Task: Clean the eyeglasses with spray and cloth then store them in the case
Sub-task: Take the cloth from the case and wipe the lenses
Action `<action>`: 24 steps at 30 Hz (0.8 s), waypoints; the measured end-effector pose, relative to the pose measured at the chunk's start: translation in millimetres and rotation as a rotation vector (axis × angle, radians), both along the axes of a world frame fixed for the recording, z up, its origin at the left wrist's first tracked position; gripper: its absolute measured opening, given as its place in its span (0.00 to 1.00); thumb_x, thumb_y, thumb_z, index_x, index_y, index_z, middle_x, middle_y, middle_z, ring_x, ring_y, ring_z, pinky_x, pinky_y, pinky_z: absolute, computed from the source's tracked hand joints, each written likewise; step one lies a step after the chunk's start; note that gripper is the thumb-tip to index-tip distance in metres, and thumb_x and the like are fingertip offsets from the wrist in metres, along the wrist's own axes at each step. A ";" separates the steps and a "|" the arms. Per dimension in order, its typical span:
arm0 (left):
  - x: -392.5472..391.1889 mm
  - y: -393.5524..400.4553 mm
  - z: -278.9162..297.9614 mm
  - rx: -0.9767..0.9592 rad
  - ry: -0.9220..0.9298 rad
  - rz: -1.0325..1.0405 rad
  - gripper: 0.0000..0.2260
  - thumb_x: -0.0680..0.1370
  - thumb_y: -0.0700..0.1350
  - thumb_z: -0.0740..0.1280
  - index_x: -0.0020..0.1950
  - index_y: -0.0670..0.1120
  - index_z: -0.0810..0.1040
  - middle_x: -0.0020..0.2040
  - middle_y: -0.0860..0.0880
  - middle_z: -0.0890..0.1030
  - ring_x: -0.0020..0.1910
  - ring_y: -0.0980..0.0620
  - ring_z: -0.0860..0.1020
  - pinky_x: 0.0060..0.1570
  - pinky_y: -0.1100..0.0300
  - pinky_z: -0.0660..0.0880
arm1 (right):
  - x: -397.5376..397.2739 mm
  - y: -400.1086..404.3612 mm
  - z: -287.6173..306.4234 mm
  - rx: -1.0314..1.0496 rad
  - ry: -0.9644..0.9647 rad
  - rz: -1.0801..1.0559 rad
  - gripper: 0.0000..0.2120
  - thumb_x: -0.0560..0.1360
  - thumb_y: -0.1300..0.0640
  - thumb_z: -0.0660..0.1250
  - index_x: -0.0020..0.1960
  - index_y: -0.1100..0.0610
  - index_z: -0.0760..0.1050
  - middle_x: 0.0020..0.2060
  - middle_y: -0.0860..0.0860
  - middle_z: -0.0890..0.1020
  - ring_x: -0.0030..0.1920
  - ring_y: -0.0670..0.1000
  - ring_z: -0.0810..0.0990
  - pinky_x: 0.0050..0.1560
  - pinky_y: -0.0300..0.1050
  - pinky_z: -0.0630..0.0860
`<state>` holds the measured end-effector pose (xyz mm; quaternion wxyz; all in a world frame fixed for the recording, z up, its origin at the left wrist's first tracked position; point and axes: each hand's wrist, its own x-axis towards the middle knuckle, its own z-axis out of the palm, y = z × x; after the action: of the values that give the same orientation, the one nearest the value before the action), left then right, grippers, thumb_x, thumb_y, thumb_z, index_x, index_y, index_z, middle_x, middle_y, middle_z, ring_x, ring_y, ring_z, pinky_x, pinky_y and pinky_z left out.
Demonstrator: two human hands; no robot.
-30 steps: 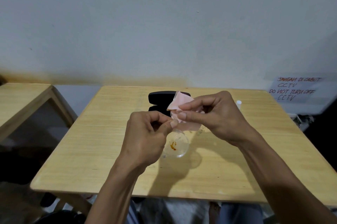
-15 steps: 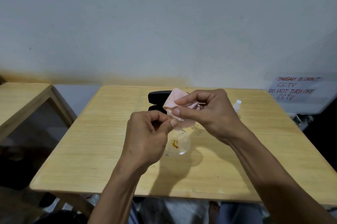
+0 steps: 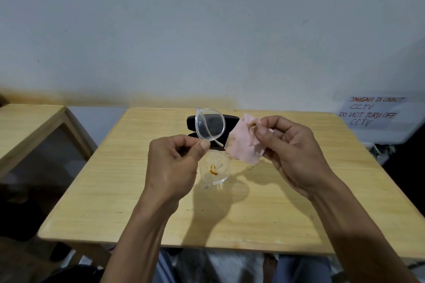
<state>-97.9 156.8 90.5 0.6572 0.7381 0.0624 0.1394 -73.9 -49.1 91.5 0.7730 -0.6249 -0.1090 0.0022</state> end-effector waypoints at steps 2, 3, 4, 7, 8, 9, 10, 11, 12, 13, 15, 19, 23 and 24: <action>2.5 -0.3 0.9 -0.024 0.009 0.024 0.06 0.73 0.40 0.75 0.36 0.43 0.84 0.39 0.35 0.84 0.36 0.50 0.77 0.44 0.53 0.78 | -7.2 2.5 -4.4 0.081 0.065 0.041 0.05 0.68 0.55 0.72 0.43 0.55 0.82 0.39 0.54 0.83 0.41 0.50 0.80 0.43 0.39 0.80; 3.4 -1.1 1.4 -0.031 0.009 0.030 0.06 0.74 0.40 0.75 0.36 0.43 0.84 0.38 0.36 0.85 0.36 0.50 0.77 0.43 0.55 0.77 | -10.6 4.9 -7.0 0.106 0.086 0.060 0.04 0.70 0.56 0.71 0.44 0.57 0.81 0.39 0.54 0.84 0.41 0.48 0.81 0.43 0.39 0.80; 4.2 -2.2 2.1 -0.036 0.009 0.035 0.06 0.74 0.39 0.74 0.36 0.43 0.84 0.37 0.38 0.85 0.36 0.50 0.77 0.42 0.57 0.77 | -13.9 8.0 -9.1 0.114 0.091 0.081 0.04 0.71 0.58 0.69 0.44 0.58 0.80 0.39 0.53 0.84 0.41 0.47 0.82 0.43 0.39 0.81; 5.8 -7.7 3.6 -0.040 0.007 0.037 0.06 0.74 0.39 0.74 0.36 0.42 0.83 0.37 0.39 0.85 0.35 0.51 0.78 0.40 0.58 0.77 | -22.7 22.6 -14.8 0.093 0.076 0.111 0.07 0.73 0.59 0.70 0.47 0.62 0.78 0.36 0.49 0.85 0.38 0.45 0.82 0.44 0.43 0.81; 6.1 -10.1 4.6 -0.041 0.006 0.034 0.06 0.73 0.39 0.74 0.36 0.42 0.83 0.36 0.40 0.85 0.34 0.52 0.78 0.39 0.59 0.77 | -24.9 27.9 -17.1 0.072 0.056 0.100 0.06 0.75 0.59 0.71 0.48 0.62 0.78 0.36 0.49 0.85 0.38 0.47 0.82 0.45 0.45 0.81; 6.9 -12.3 5.2 -0.043 0.006 0.030 0.06 0.73 0.38 0.75 0.36 0.42 0.83 0.34 0.42 0.85 0.33 0.53 0.78 0.38 0.60 0.77 | -26.8 33.3 -19.1 0.035 0.033 0.075 0.05 0.76 0.60 0.72 0.48 0.62 0.79 0.37 0.51 0.85 0.39 0.48 0.82 0.46 0.49 0.80; 7.3 -14.2 6.1 -0.048 0.009 0.026 0.07 0.73 0.38 0.75 0.35 0.42 0.83 0.33 0.44 0.84 0.31 0.54 0.78 0.35 0.62 0.77 | -28.2 38.2 -21.1 -0.006 0.014 0.036 0.03 0.77 0.61 0.72 0.47 0.61 0.80 0.39 0.54 0.85 0.40 0.50 0.82 0.48 0.52 0.81; 7.5 -15.7 7.3 -0.054 0.014 0.022 0.07 0.73 0.38 0.75 0.35 0.42 0.83 0.31 0.45 0.83 0.28 0.55 0.78 0.31 0.64 0.76 | -29.6 42.1 -22.9 -0.034 0.002 -0.009 0.03 0.76 0.61 0.72 0.46 0.61 0.81 0.41 0.58 0.86 0.41 0.52 0.83 0.50 0.55 0.82; 7.7 -16.7 8.4 -0.063 0.021 0.021 0.07 0.73 0.38 0.75 0.34 0.41 0.83 0.29 0.46 0.82 0.26 0.56 0.77 0.28 0.66 0.75 | -30.4 44.7 -24.4 -0.050 -0.008 -0.053 0.02 0.76 0.61 0.73 0.46 0.61 0.82 0.42 0.60 0.87 0.42 0.54 0.84 0.50 0.56 0.82; 7.9 -17.2 9.4 -0.069 0.029 0.022 0.07 0.73 0.38 0.75 0.34 0.41 0.82 0.29 0.46 0.82 0.25 0.57 0.76 0.26 0.67 0.73 | -30.9 46.3 -25.5 -0.065 -0.019 -0.085 0.02 0.75 0.61 0.74 0.46 0.60 0.83 0.43 0.60 0.87 0.41 0.55 0.85 0.49 0.55 0.82; 8.2 -16.8 10.9 -0.071 0.042 0.022 0.07 0.72 0.38 0.75 0.35 0.39 0.83 0.31 0.43 0.82 0.26 0.56 0.76 0.26 0.69 0.73 | -31.5 46.6 -26.7 -0.115 -0.046 -0.103 0.03 0.74 0.59 0.75 0.47 0.57 0.84 0.42 0.58 0.88 0.40 0.58 0.86 0.46 0.52 0.82; 8.2 -15.5 13.7 -0.079 0.078 0.007 0.07 0.71 0.38 0.76 0.34 0.39 0.84 0.30 0.47 0.83 0.26 0.60 0.76 0.26 0.72 0.71 | -32.1 42.6 -23.4 -0.133 -0.052 -0.094 0.03 0.75 0.61 0.74 0.48 0.58 0.86 0.42 0.55 0.89 0.43 0.56 0.88 0.42 0.43 0.82; 4.8 -19.9 16.1 -0.104 0.101 -0.007 0.08 0.72 0.37 0.75 0.33 0.40 0.82 0.24 0.54 0.79 0.19 0.62 0.72 0.21 0.72 0.65 | -30.5 44.1 -18.8 -0.122 -0.079 -0.128 0.06 0.72 0.65 0.76 0.43 0.55 0.87 0.40 0.51 0.89 0.42 0.52 0.88 0.43 0.44 0.83; 4.3 -20.6 16.6 -0.112 0.103 -0.006 0.08 0.72 0.37 0.75 0.32 0.41 0.82 0.24 0.54 0.80 0.20 0.62 0.72 0.20 0.72 0.65 | -29.5 45.4 -18.7 -0.118 -0.066 -0.143 0.06 0.71 0.65 0.77 0.42 0.54 0.87 0.40 0.51 0.89 0.42 0.52 0.88 0.43 0.46 0.84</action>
<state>-93.6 136.3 107.1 0.6939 0.7064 0.1017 0.0955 -103.4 -3.7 72.8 0.7292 -0.6752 -0.0894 -0.0671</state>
